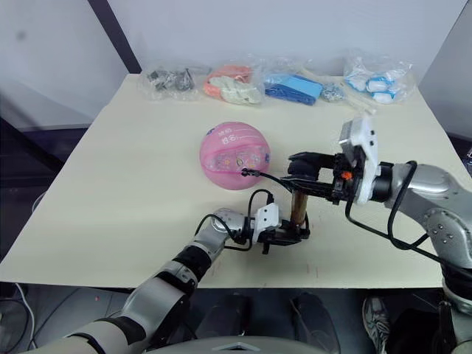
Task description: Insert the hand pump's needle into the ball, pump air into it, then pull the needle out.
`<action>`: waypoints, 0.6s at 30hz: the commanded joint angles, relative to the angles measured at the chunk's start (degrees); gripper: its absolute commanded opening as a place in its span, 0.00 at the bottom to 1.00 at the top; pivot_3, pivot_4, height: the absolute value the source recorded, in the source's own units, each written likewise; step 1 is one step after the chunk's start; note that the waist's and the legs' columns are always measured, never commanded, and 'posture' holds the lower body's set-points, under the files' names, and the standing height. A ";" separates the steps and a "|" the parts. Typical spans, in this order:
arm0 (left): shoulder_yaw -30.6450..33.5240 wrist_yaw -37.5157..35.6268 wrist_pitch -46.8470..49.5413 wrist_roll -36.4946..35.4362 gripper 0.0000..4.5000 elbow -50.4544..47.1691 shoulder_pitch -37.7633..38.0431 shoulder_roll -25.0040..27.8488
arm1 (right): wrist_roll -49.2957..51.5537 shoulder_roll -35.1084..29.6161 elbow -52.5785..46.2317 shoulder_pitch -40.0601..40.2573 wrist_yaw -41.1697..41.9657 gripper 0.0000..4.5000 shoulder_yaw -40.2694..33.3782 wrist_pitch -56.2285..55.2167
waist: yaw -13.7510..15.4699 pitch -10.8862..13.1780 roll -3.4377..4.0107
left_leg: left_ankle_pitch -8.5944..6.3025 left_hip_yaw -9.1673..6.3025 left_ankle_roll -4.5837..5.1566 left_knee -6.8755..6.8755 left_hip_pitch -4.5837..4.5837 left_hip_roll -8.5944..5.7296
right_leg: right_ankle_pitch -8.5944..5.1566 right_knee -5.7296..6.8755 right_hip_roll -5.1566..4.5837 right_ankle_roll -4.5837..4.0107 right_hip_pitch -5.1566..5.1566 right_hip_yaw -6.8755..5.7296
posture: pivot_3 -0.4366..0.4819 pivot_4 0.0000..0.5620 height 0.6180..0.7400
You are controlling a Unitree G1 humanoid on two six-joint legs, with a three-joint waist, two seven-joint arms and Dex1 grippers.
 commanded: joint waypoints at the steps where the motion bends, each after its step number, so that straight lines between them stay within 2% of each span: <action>1: -2.28 0.44 1.88 2.86 0.25 2.97 1.90 0.10 | 6.96 -0.47 -2.48 -2.82 -0.34 0.43 -3.50 1.26 | 0.01 0.00 0.00 | 0.00 0.01 0.00 0.00 -0.01 0.00 | 0.00 0.00 0.00 0.00 -0.01 0.01 | 0.48 0.27 1.00; 13: -2.34 0.26 1.80 2.97 0.25 3.24 1.77 0.27 | 13.78 -4.38 1.90 -9.90 -2.64 0.43 -7.99 4.54 | 0.12 0.02 0.02 | 0.00 -0.01 0.01 0.00 -0.05 -0.01 | 0.00 -0.01 -0.02 0.00 -0.03 -0.02 | 0.48 0.27 1.00; 18: -2.33 0.19 1.67 2.96 0.25 3.35 1.74 0.31 | 12.81 -7.65 4.25 -12.42 -1.28 0.43 -8.46 4.06 | 0.14 0.02 0.03 | -0.01 0.00 0.02 0.00 -0.05 -0.02 | 0.00 -0.01 -0.03 0.00 -0.03 -0.01 | 0.48 0.27 1.00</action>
